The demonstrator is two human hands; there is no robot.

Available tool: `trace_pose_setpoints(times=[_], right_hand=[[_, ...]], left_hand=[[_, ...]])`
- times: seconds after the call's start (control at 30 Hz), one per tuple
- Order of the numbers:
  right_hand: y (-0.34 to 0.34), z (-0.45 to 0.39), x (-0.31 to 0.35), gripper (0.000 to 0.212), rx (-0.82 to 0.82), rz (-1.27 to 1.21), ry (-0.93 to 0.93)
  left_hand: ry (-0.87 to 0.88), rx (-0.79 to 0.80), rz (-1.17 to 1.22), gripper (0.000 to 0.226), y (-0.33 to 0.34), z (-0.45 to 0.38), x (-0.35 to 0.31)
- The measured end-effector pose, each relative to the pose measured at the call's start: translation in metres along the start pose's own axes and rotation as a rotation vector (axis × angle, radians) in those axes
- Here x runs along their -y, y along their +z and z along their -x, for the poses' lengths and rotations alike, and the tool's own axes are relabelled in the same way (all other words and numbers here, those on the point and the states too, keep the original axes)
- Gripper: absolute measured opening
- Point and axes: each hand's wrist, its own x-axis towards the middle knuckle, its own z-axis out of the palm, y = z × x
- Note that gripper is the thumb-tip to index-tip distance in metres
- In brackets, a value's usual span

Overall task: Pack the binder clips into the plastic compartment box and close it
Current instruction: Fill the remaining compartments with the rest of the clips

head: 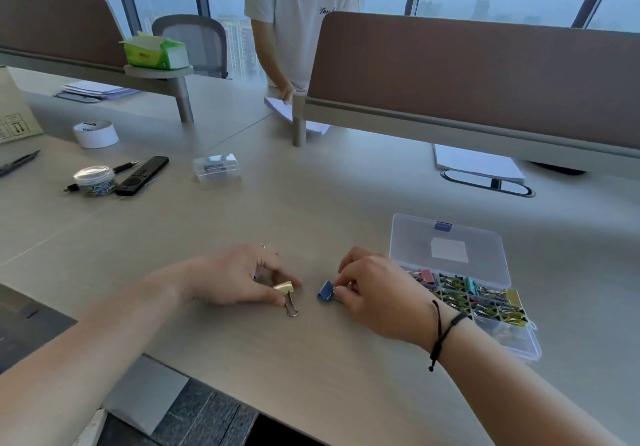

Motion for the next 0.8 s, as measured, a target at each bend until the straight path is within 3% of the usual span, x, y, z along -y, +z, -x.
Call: trace_pose_setpoints(times=[0.17,0.27,0.43,0.53,0.67,0.8], right_hand=[[-0.003,0.003,0.001,0.038,0.028,-0.017,0.025],[-0.003,0.003,0.002,0.027,0.023,-0.036,0.011],[-0.007,0.008,0.002,0.027,-0.019,-0.072,0.022],[-0.009,0.014,0.001,0.03,-0.031,-0.027,0.022],[-0.011,0.022,-0.002,0.028,-0.076,0.095,0.012],[-0.008,0.025,-0.007,0.028,-0.14,0.202,-0.014]], left_hand=[[-0.058,-0.222,-0.028,0.03,0.01,0.001,-0.001],[-0.061,-0.315,0.136,0.034,0.016,0.001,-0.006],[-0.114,-0.389,0.258,0.01,0.029,-0.011,-0.024],[-0.115,-0.419,0.31,0.018,0.035,-0.017,-0.035],[-0.146,-0.437,0.236,0.031,0.038,-0.018,-0.041],[-0.09,-0.363,0.079,0.01,0.037,-0.019,-0.038]])
